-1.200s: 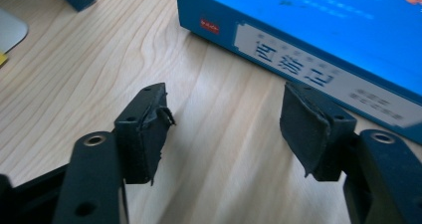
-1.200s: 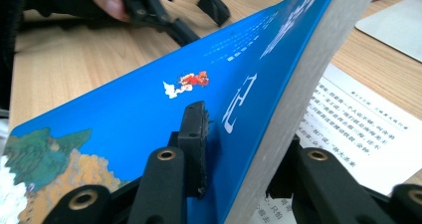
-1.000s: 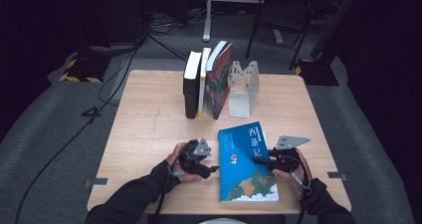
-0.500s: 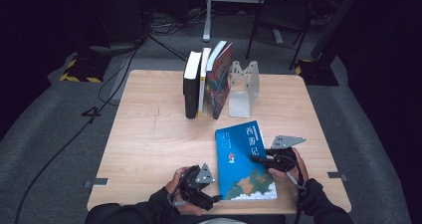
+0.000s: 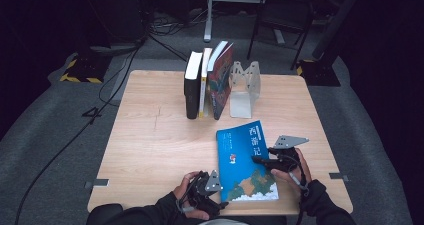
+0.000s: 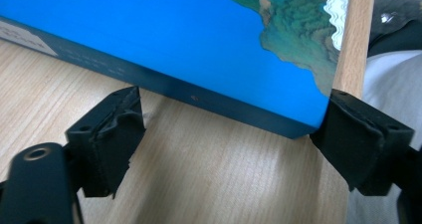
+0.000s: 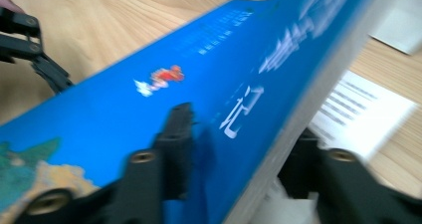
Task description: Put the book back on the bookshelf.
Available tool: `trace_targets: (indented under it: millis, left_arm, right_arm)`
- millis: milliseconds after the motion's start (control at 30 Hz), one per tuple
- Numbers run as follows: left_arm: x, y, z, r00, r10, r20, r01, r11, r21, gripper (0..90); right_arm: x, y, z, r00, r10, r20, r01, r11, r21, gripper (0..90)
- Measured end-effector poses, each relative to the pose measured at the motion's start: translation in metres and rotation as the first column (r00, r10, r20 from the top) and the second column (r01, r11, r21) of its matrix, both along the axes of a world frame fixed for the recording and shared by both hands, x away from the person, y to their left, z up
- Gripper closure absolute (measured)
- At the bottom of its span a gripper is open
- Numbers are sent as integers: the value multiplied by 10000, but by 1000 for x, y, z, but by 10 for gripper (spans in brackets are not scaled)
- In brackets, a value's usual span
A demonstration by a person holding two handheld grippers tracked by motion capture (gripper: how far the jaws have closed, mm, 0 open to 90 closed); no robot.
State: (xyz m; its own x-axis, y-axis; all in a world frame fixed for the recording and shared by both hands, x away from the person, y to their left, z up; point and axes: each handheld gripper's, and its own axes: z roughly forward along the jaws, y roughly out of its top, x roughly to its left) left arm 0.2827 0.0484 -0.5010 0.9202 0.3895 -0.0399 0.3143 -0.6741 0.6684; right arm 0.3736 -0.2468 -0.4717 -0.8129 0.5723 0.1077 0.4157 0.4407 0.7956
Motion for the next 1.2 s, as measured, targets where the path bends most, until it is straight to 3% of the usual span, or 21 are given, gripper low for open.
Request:
trace_targets:
  millis: [67, 200, 300, 500, 600, 800, 900, 967, 1133, 1200]
  left_arm:
    - [0, 0, 0, 9999, -86, 92, 86, 10000, 29, 141]
    - [3, 2, 1, 9988, -473, 80, 472, 9988, 108, 149]
    - [5, 6, 3, 9981, -527, 304, 520, 9984, 242, 160]
    - [26, 28, 5, 9983, 292, 504, -314, 9986, 422, 159]
    - [39, 40, 5, 9944, 911, 526, -934, 9948, 417, 158]
    - [59, 54, 5, 9879, 1462, 513, -1484, 9881, 415, 154]
    - [68, 58, 4, 9862, 1605, 405, -1623, 9856, 476, 151]
    - [72, 61, 4, 9839, 1737, 413, -1755, 9835, 440, 151]
    - [82, 65, 3, 9840, 1746, 363, -1761, 9834, 446, 141]
    - [85, 66, 3, 9835, 1726, 538, -1756, 9828, 571, 134]
  right_arm:
    - [0, -6, -3, 9994, -58, -350, 59, 10000, 34, 427]
    - [-5, -19, -2, 9989, -121, -448, 111, 9997, -220, 375]
    - [-9, -29, -1, 9984, 15, -573, -36, 9993, -369, 376]
    - [-13, -39, 3, 9963, 765, -402, -796, 9936, -798, 408]
    - [-15, -43, 4, 9960, 812, -365, -840, 9930, -833, 430]
    - [-20, -37, 2, 9940, 1072, -209, -1091, 9829, -1484, 393]
    - [-24, -27, 0, 9953, 951, 207, -905, 9828, -1609, 301]
    - [-25, -23, -3, 9967, 781, 223, -732, 9827, -1704, 246]
    - [-26, -19, -9, 9991, 224, 349, -151, 9803, -1969, 209]
    - [-28, -16, -11, 9992, 134, 372, -53, 9779, -2091, 212]
